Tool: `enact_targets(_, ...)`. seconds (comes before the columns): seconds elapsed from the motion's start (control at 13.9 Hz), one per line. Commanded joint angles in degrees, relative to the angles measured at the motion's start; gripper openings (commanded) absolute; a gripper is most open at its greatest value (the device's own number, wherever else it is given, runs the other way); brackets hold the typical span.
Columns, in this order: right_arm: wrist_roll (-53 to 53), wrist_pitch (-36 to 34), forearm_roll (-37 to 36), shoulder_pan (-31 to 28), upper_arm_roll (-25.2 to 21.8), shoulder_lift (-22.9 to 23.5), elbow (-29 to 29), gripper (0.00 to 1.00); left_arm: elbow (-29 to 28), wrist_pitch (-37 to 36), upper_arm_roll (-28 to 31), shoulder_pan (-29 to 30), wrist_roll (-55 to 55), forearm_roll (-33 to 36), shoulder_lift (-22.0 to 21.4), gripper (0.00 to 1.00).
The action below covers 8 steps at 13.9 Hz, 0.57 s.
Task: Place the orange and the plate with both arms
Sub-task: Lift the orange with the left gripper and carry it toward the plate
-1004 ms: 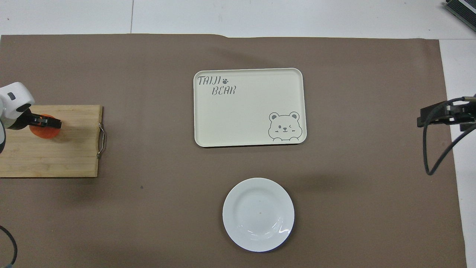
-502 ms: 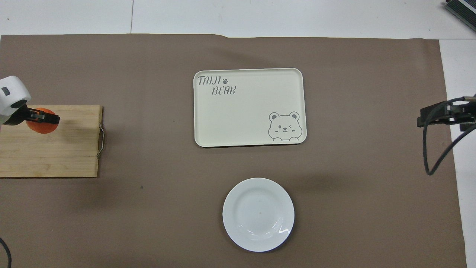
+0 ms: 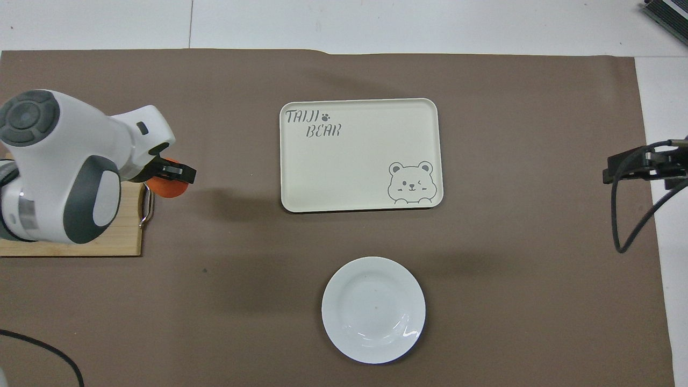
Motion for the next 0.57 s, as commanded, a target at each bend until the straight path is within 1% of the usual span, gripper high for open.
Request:
enact_targets(0.0,0.34,-0.92,1.21,-0.37,0.24,-0.44,0.16,1.00,-5.08,0.57,1.04,-7.24,-7.67,-0.25,-4.41,0.00)
enact_targets(0.14,0.43,-2.15,1.29,-0.37,-0.20,-0.53,0.16,1.00,-6.58,1.62,0.86,-12.78,-14.61,-0.25,-5.39,0.00)
enact_targets(0.36,0.43,-2.25,0.76,-0.89,-0.47,-0.53,0.16,1.00,-6.67,3.73,0.77,-21.39,-24.89,-0.42,-4.95,0.00)
enact_targets(0.5,0.51,-1.90,0.42,-0.98,-0.56,-0.53,0.16,1.00,-6.93,5.13,0.77,-26.84,-29.39,-1.21,-4.42,0.00)
